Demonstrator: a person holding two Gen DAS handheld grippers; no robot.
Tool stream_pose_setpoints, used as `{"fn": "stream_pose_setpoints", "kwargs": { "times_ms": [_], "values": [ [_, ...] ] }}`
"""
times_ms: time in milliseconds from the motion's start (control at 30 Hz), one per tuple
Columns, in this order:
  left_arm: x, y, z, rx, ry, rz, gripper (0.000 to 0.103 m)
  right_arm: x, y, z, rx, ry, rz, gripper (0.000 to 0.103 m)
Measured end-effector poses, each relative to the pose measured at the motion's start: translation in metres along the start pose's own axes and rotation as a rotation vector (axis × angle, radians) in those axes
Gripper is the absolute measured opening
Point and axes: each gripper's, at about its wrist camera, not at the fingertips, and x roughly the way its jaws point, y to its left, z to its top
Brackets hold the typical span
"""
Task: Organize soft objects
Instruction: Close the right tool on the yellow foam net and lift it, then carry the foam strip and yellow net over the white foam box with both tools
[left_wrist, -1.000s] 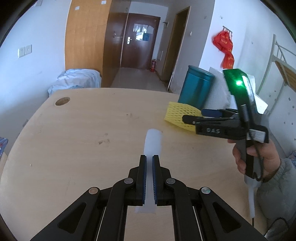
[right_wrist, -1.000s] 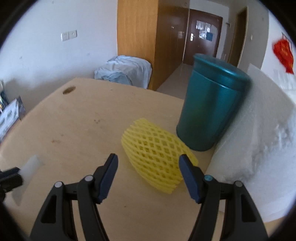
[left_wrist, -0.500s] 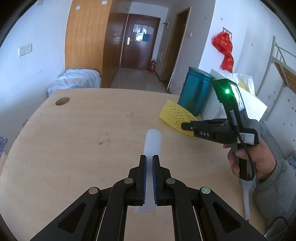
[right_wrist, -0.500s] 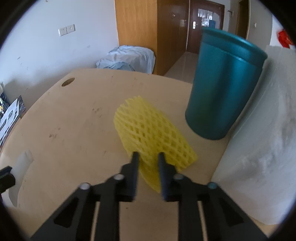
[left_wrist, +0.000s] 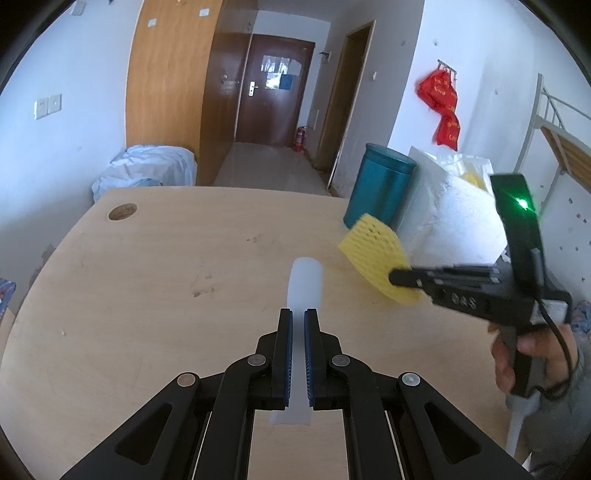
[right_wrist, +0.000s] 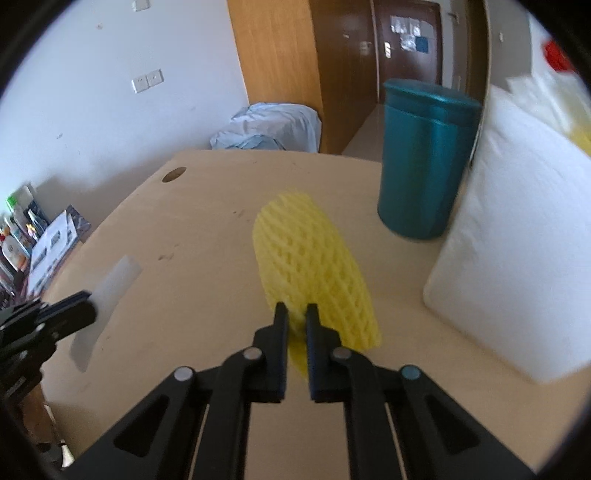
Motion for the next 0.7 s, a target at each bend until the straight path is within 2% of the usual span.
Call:
{"fn": "stream_pose_setpoints", "kwargs": {
  "times_ms": [267,700],
  "values": [
    [-0.007,-0.012,-0.002,0.02,-0.004,-0.014,0.006,-0.031,0.003,-0.04,0.037,-0.009,-0.012,0.011],
    [-0.009,-0.04,0.0,0.065,-0.005,-0.063,0.006,-0.069,-0.002,-0.071,0.092,-0.05,-0.043,0.011]
  ]
}}
